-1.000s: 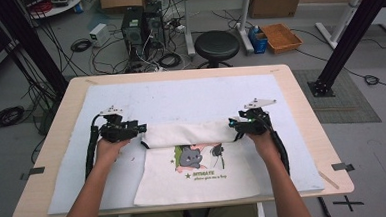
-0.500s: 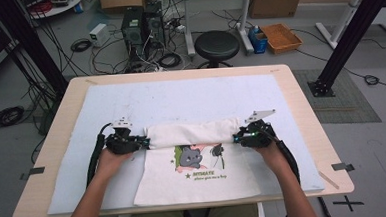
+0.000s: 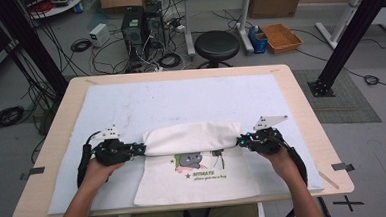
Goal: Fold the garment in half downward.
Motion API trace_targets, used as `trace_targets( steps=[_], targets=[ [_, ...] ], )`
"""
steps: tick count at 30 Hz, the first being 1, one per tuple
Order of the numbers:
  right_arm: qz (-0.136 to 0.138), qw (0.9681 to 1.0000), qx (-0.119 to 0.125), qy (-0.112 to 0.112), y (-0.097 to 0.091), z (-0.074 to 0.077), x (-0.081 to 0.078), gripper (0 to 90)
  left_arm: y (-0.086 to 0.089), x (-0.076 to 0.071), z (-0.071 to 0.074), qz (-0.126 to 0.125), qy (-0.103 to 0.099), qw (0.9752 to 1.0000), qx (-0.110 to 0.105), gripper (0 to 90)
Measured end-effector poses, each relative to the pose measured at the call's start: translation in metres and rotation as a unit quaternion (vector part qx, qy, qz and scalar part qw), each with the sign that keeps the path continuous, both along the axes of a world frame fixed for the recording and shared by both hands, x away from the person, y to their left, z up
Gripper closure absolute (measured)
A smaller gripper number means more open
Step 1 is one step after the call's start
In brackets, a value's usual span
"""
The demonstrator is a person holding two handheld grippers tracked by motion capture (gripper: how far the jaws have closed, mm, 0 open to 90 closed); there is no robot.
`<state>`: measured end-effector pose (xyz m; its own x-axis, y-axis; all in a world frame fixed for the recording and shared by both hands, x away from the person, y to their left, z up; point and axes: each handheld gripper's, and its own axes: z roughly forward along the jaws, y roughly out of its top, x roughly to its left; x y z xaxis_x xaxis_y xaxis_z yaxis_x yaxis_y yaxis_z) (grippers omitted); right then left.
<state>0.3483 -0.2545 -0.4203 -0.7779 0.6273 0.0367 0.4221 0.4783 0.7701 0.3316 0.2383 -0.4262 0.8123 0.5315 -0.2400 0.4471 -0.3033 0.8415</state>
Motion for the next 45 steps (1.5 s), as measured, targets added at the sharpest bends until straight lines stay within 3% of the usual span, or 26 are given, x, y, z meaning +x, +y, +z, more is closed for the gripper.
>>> trace_targets(
  steps=[4, 8, 14, 20, 23, 27, 30, 32, 33, 34, 35, 36, 38, 40, 42, 44, 45],
  targets=[
    [0.044, 0.999, 0.008, -0.001, -0.004, 0.005, -0.015, 81.9, 0.006, -0.016, 0.003, -0.032, -0.005, 0.9995, -0.006, 84.0],
    [0.075, 0.9971, 0.008, 0.006, -0.006, 0.007, -0.027, 81.9, 0.006, -0.032, -0.001, -0.076, -0.011, 0.997, -0.001, 84.0],
    [0.1, 0.9945, 0.017, 0.027, -0.011, 0.004, -0.041, 81.9, 0.01, -0.042, -0.008, -0.109, -0.005, 0.994, 0.001, 84.0],
    [0.12, 0.9915, 0.015, 0.046, -0.019, 0.002, -0.051, 82.0, 0.015, -0.052, -0.008, -0.146, 0.007, 0.989, -0.022, 84.0],
    [0.141, 0.9881, 0.024, 0.055, -0.024, 0.002, -0.056, 82.1, 0.017, -0.056, -0.007, -0.169, 0.015, 0.9849, -0.033, 84.0],
    [0.164, 0.9839, 0.026, 0.066, -0.029, 0.006, -0.067, 82.2, 0.02, -0.062, -0.007, -0.183, 0.017, 0.9826, -0.03, 83.9],
    [0.178, 0.9805, 0.02, 0.08, -0.031, 0.004, -0.076, 82.2, 0.02, -0.067, -0.01, -0.192, 0.022, 0.981, -0.015, 83.9],
    [0.179, 0.9802, 0.01, 0.084, -0.031, 0.001, -0.077, 81.5, 0.018, -0.066, -0.011, -0.183, 0.018, 0.9829, -0.015, 77.5],
    [0.18, 0.9798, 0.007, 0.087, -0.031, 0.0, -0.077, 79.3, 0.017, -0.064, -0.009, -0.163, 0.019, 0.9863, -0.017, 67.0],
    [0.177, 0.9801, 0.009, 0.09, -0.03, 0.0, -0.076, 69.7, 0.017, -0.061, -0.006, -0.139, 0.02, 0.9899, -0.017, 55.2],
    [0.162, 0.9829, 0.014, 0.086, -0.029, 0.001, -0.074, 59.5, 0.018, -0.056, -0.002, -0.116, 0.015, 0.9929, -0.018, 46.2],
    [0.152, 0.9844, 0.024, 0.085, -0.029, 0.003, -0.071, 55.5, 0.018, -0.052, 0.002, -0.095, 0.003, 0.9953, -0.021, 40.8],
    [0.129, 0.9887, 0.041, 0.065, -0.028, 0.009, -0.066, 40.6, 0.018, -0.041, 0.011, -0.041, -0.023, 0.9989, -0.01, 39.5],
    [0.086, 0.9942, 0.053, 0.038, -0.027, 0.014, -0.056, 38.6, 0.014, -0.022, 0.017, 0.012, -0.029, 0.9995, -0.002, 35.6],
    [0.015, 0.9992, 0.036, 0.009, -0.022, 0.016, -0.04, 34.2, 0.007, -0.006, 0.016, 0.047, -0.025, 0.9986, 0.009, 35.6],
    [-0.033, 0.9992, 0.023, -0.002, -0.015, 0.013, -0.022, 34.2, -0.006, 0.013, 0.009, 0.064, -0.01, 0.9974, 0.031, 35.2],
    [-0.049, 0.9986, 0.022, 0.005, -0.01, 0.01, -0.014, 34.2, -0.011, 0.018, 0.006, 0.067, -0.007, 0.9967, 0.045, 35.2]
  ],
)
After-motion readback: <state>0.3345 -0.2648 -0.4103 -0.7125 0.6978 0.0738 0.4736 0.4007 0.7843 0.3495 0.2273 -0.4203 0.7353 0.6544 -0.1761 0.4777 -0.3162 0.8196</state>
